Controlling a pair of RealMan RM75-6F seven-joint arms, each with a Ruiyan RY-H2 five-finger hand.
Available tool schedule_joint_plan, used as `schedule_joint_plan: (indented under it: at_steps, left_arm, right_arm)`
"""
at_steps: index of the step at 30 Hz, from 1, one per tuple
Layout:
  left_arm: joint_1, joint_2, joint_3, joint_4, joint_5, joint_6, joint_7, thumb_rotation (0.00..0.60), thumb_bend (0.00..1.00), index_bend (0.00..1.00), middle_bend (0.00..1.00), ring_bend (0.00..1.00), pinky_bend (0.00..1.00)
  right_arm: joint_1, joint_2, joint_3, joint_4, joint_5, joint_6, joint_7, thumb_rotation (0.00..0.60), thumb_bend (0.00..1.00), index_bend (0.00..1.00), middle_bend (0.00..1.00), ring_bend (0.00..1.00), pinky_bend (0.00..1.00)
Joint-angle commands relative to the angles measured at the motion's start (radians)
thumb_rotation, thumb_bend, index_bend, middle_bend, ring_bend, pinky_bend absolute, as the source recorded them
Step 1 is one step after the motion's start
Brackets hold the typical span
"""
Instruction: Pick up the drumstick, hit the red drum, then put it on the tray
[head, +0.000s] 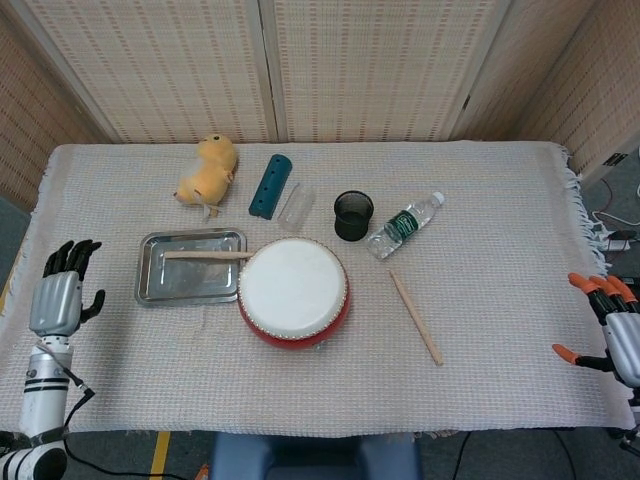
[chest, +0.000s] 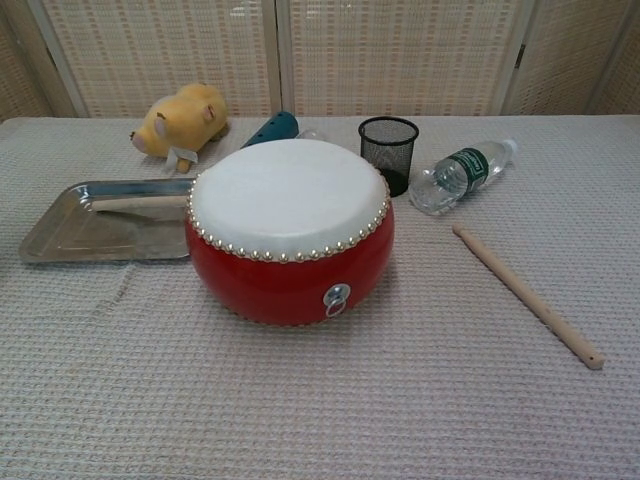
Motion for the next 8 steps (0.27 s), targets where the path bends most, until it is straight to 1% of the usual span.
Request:
schedule_joint_plan:
  at_steps: [1,4,8]
  left_arm:
    - [0.08,0.037,0.068,-0.05,0.08,0.083,0.007,0.6,0.35,0.16,0.1,0.04,0.08]
    - [0.126,0.048,0.105,-0.074,0.13,0.131,0.018,0.6,0.34,0.16,0.1,0.04,0.07]
    - [0.172,0.05,0.13,-0.094,0.167,0.177,0.027,0.6,0.34,0.16,0.1,0.04,0.07]
  right_arm:
    - [-0.001,-0.009,-0.005,0.005,-0.014,0.012,-0.01,0.6,0.1,0.13,0.16,0.0,0.05]
    - [-0.011,-0.024,-0.008,0.005,-0.019,0.034,-0.03,0.6,0.1,0.13,0.16,0.0,0.05]
    - [-0.03,-0.045,-0.012,0.005,-0.013,0.058,-0.058,0.6,0.1,0.14,0.16,0.0,0.04]
